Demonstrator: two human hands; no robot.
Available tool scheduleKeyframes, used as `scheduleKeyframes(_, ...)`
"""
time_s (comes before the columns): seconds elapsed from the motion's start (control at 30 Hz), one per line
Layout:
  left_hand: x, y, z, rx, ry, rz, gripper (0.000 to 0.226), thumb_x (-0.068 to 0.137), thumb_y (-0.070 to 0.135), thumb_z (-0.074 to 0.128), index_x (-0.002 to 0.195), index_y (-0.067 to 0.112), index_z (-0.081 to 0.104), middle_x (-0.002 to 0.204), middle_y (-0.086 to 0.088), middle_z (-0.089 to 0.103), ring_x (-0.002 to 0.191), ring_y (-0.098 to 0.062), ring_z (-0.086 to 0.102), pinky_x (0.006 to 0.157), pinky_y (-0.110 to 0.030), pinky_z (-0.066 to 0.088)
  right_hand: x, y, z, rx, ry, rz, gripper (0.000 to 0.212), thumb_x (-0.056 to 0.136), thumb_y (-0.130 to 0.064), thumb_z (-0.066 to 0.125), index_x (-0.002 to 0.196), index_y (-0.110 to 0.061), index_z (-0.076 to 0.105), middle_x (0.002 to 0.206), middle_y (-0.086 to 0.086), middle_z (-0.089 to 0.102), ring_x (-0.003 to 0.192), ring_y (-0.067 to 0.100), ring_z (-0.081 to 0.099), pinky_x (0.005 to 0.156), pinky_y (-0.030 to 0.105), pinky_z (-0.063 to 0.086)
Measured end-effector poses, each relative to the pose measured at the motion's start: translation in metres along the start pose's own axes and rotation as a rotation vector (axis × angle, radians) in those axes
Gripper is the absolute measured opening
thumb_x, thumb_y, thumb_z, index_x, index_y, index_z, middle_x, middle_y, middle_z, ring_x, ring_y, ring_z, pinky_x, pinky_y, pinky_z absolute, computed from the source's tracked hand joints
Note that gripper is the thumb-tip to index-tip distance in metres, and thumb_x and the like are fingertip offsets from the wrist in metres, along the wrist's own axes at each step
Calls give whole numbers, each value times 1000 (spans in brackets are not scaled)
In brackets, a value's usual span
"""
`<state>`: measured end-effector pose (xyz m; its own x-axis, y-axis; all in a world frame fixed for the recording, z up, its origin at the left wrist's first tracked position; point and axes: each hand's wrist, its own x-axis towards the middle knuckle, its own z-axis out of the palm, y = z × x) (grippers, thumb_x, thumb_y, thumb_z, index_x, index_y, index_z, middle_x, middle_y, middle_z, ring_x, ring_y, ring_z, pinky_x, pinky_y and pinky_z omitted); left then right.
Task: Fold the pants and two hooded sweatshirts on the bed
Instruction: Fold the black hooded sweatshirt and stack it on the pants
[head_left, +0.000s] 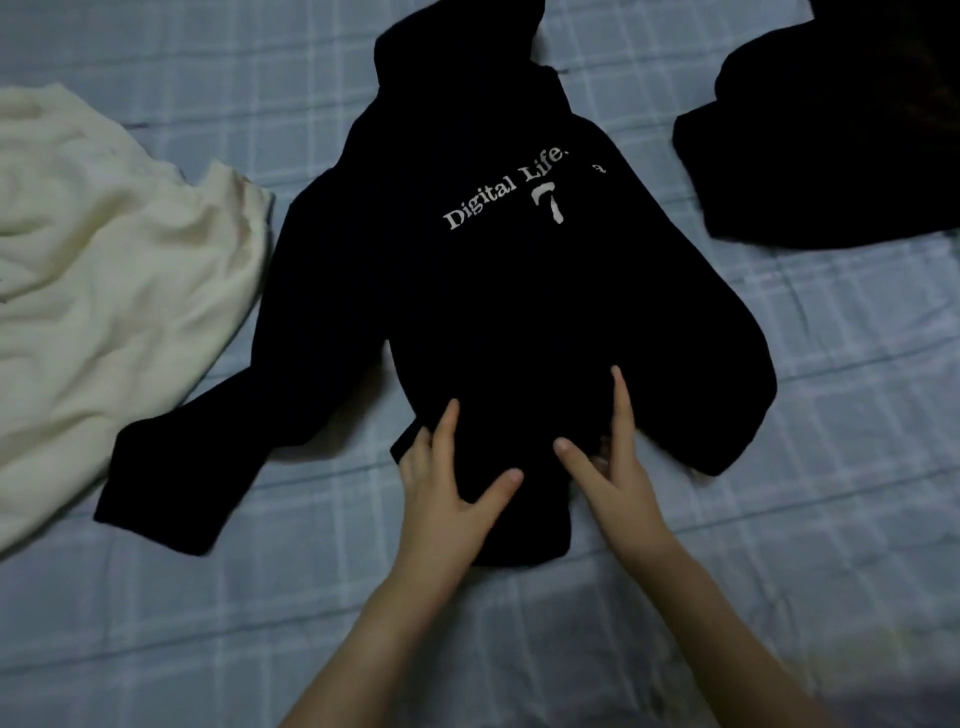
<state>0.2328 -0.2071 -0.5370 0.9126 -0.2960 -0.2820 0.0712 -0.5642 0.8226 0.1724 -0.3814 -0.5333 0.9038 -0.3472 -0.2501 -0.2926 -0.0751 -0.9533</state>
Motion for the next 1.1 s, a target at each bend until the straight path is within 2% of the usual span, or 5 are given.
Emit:
scheduleKeyframes(0.3,0,16,-26,238,75,269,64,97,30,59,153,30,27,145,3,50,137,-7,37,112,-27,26,12,-43,16,28,168,-75,74,86,-9,77,146,-34,43,140,-24,50,126,-12,48,95,8,45)
scheduleKeyframes(0.6,-35,21,-78,-401,87,-6,46,93,18,66,135,34,57,121,18,67,117,2,58,96,-19,50,-53,-81,-19,-341,-48,164,63,72,-84,55,131,-65,40,110,-37,60,90,-21,57,68,6,48)
scheduleKeyframes(0.77,-53,-33,-61,-454,4,-246,65,85,25,72,133,55,41,130,6,60,121,-15,59,101,-35,49,-46,-11,-12,-467,-21,194,49,99,-55,41,141,-70,20,129,4,47,88,0,56,72,10,38)
scheduleKeyframes(0.97,-70,-46,-49,-533,-87,-164,78,88,6,68,143,51,34,124,1,68,113,-18,66,97,-40,54,-34,12,-5,-224,-61,56,57,101,-23,58,147,-50,38,123,-43,54,110,-27,48,81,-3,39)
scheduleKeyframes(1.1,-74,-16,-45,-584,-65,-106,67,93,9,64,143,45,39,123,2,69,111,-19,67,92,-40,56,-25,-14,-3,-215,-67,83,50,94,-6,65,139,-27,57,125,-10,64,118,9,61,99,28,52)
